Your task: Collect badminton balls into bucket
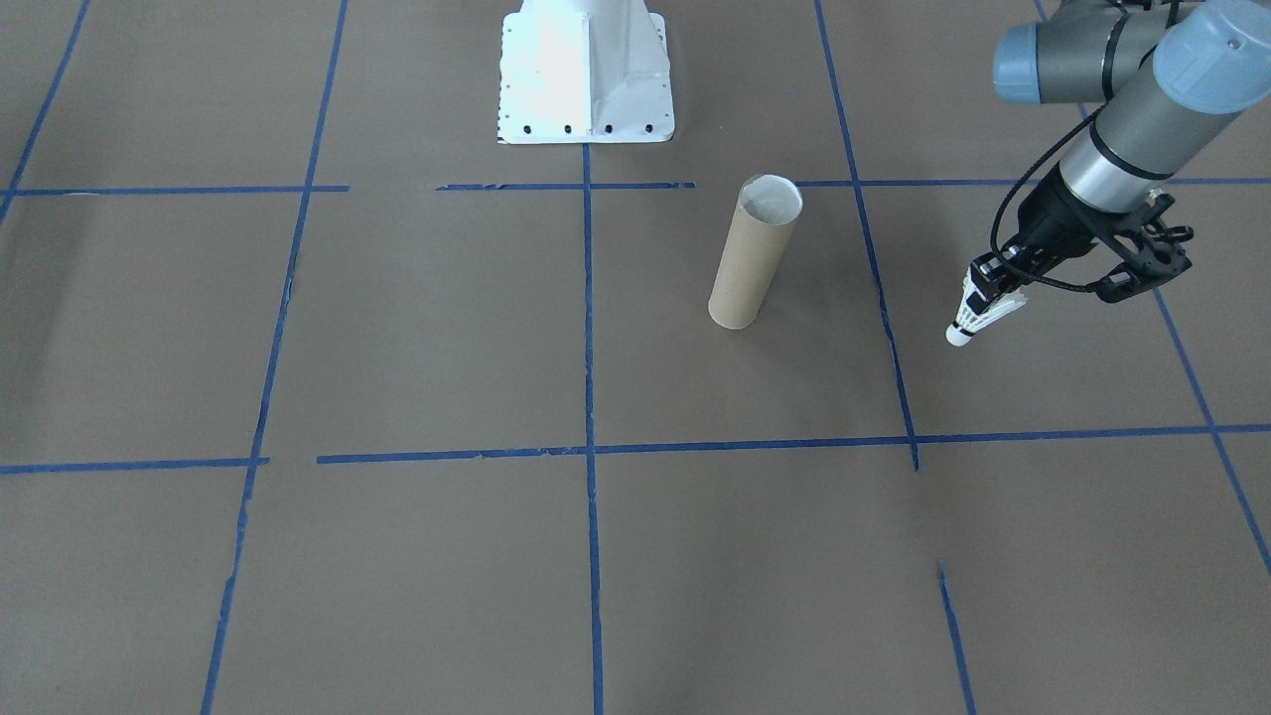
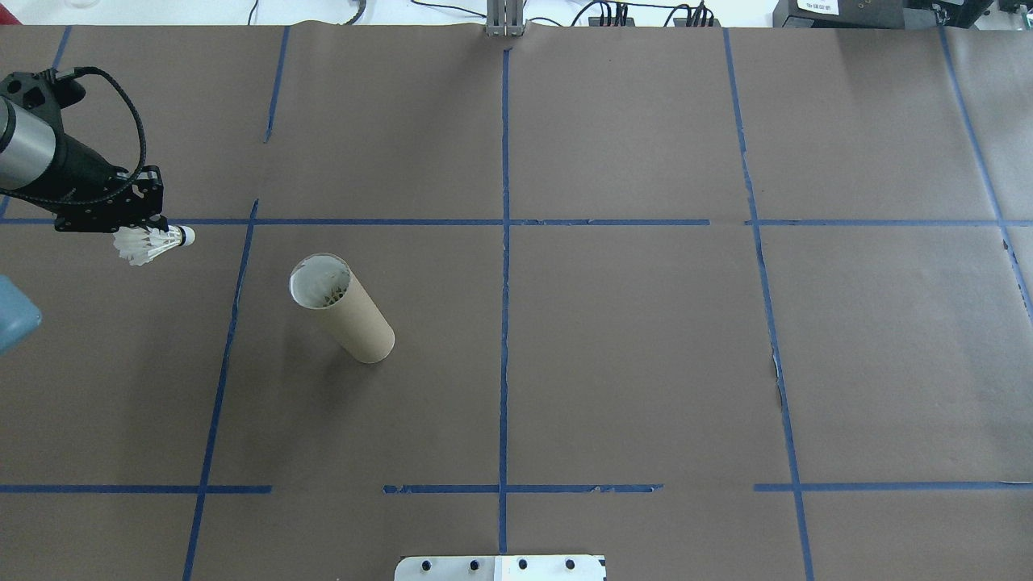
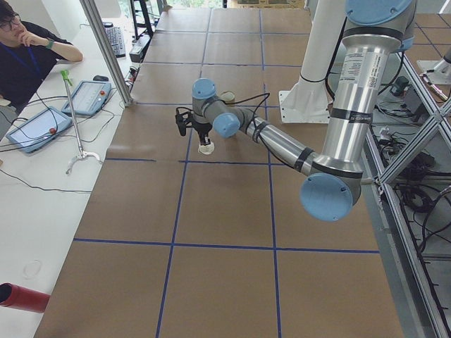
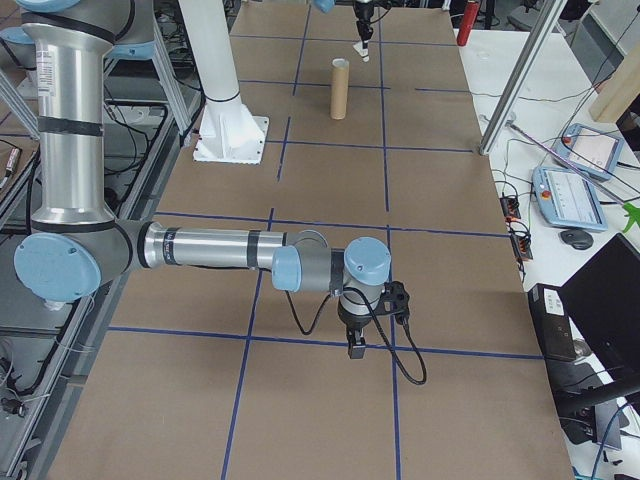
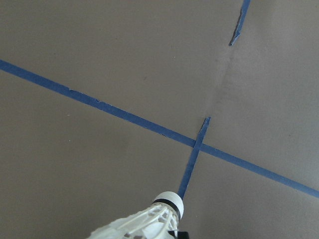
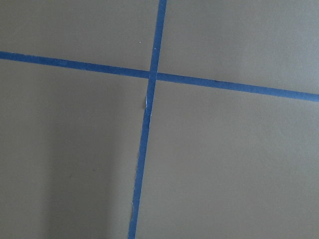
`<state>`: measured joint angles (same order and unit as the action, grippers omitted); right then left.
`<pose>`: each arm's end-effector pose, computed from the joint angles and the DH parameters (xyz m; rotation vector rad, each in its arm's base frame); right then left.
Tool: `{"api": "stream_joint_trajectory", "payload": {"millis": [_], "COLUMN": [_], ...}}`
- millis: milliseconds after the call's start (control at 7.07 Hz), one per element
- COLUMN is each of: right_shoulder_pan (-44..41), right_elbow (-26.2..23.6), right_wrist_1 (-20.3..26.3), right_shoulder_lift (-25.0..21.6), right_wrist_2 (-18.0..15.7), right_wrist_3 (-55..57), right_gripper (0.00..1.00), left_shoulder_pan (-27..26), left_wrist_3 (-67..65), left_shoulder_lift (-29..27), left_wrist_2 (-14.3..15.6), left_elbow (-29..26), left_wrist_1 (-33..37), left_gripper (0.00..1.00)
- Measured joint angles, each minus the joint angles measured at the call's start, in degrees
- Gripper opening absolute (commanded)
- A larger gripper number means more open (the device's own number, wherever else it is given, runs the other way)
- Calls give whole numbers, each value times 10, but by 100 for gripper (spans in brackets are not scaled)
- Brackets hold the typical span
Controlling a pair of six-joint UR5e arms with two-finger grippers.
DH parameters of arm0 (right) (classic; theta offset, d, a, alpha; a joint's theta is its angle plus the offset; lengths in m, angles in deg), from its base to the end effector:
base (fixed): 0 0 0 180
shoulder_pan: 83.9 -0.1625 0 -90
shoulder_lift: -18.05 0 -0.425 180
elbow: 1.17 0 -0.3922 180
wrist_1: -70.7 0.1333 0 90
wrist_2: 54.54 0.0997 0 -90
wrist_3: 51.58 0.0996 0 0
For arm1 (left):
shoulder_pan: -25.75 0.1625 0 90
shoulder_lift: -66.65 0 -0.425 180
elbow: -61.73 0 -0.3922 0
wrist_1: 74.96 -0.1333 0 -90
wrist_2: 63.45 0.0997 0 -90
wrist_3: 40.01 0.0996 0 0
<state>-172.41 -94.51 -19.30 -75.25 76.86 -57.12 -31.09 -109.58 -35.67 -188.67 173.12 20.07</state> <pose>0.0553 -0.4691 0.6612 0.0262 -0.7225 -0.1176 0.2349 -0.4983 0.3611 -0.0532 0.8843 -0.3861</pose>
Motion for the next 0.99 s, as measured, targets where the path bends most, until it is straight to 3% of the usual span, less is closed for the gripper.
{"api": "stream_joint_trajectory", "payload": {"millis": [424,707,990], "right_shoulder_pan": [0,0,0], "right_elbow": [0,0,0], "right_wrist_1": [0,0,0], "right_shoulder_lift": [0,0,0], "right_wrist_2": [0,0,0], "right_wrist_3": [0,0,0], "right_gripper": [100,100,100], "left_shoulder_pan": [0,2,16], "left_wrist_3": [97,122,125], "left_shoulder_lift": [-153,-241,-316], "left_wrist_2": [77,102,111], "left_elbow": [63,72,70], "left_wrist_1": [-354,-508,-604], "left_gripper": [0,0,0]}}
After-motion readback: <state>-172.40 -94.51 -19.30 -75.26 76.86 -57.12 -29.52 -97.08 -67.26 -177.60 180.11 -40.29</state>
